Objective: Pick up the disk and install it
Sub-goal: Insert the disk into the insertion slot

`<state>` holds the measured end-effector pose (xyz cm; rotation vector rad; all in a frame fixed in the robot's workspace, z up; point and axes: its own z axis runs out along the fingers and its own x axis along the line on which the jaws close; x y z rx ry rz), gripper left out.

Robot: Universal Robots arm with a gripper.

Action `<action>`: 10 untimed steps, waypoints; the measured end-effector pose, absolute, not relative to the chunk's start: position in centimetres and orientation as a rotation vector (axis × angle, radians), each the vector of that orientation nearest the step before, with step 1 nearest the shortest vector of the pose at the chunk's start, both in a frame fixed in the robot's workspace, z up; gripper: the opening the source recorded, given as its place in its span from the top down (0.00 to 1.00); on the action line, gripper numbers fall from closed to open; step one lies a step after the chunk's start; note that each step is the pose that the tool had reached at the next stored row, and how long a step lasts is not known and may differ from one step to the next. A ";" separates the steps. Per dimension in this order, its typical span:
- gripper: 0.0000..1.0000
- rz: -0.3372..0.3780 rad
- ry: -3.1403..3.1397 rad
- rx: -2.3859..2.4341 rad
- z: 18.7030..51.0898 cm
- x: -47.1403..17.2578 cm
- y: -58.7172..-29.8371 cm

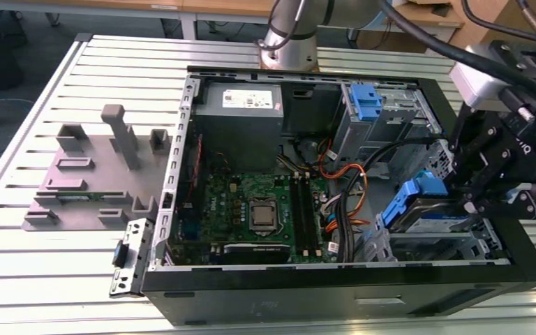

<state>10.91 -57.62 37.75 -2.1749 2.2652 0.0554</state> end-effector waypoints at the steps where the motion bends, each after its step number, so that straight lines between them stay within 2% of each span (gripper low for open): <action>1: 0.65 0.055 2.265 -2.175 37.6 10.9 -57.6; 10: 0.65 0.055 2.265 -2.175 35.5 10.9 -57.6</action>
